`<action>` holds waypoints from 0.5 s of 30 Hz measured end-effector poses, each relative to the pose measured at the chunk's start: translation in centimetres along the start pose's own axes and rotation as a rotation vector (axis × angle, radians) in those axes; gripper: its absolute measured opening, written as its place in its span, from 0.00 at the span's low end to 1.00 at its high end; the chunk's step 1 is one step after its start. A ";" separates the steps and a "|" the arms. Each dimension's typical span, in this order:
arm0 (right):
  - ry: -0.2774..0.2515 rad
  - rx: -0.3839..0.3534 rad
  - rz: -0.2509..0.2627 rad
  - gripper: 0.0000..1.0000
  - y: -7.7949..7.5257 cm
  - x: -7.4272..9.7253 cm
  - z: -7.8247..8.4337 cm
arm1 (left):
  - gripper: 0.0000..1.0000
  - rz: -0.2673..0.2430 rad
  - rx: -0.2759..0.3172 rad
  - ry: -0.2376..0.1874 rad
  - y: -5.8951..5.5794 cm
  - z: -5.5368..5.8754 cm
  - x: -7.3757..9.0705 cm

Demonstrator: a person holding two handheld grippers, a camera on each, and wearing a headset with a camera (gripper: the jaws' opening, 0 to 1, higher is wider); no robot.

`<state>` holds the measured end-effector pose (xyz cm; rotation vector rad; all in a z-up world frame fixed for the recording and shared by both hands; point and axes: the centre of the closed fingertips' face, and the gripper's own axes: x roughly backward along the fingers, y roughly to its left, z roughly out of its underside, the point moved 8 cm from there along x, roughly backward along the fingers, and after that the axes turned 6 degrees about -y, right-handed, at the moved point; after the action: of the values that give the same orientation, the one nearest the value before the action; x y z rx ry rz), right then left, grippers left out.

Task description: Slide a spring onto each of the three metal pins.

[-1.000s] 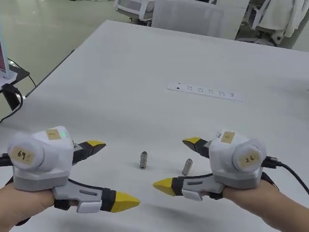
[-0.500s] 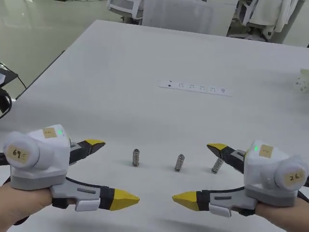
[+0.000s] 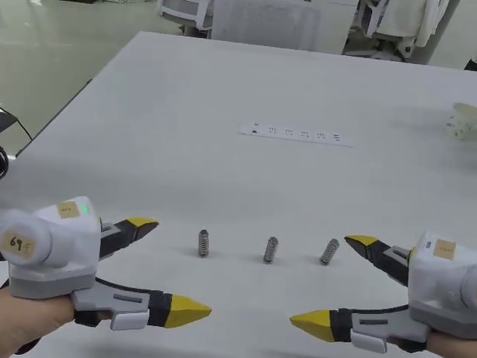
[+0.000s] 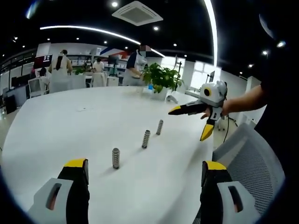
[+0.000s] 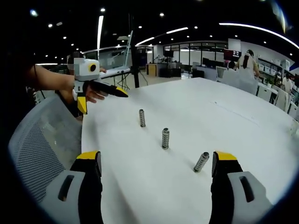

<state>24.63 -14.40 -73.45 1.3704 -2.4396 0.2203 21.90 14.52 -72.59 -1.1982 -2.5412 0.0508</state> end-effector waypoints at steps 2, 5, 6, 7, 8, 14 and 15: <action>-0.009 -0.010 0.015 0.99 -0.3 0.5 0.1 | 0.98 -0.001 -0.001 -0.007 0.0 0.0 0.1; -0.020 -0.024 0.031 0.99 -0.6 1.1 0.2 | 0.98 -0.005 -0.004 -0.019 0.2 -0.1 0.2; -0.024 -0.028 0.034 0.99 -0.7 1.4 0.4 | 0.98 -0.009 -0.004 -0.021 0.2 -0.2 0.3; -0.023 -0.029 0.036 0.99 -0.7 1.6 0.4 | 0.98 -0.011 -0.005 -0.022 0.3 -0.2 0.4; -0.019 -0.031 0.041 0.99 -0.9 1.8 0.6 | 0.98 -0.013 -0.005 -0.023 0.3 -0.2 0.5; -0.024 -0.045 0.062 0.99 -1.5 2.5 0.9 | 0.99 -0.043 -0.003 -0.025 0.6 -0.1 1.0; -0.030 -0.047 0.065 0.99 -1.6 2.5 0.8 | 0.99 -0.043 -0.002 -0.026 0.6 -0.2 1.1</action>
<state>24.61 -17.42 -73.35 1.2853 -2.4994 0.1585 21.80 15.72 -72.25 -1.1498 -2.5892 0.0543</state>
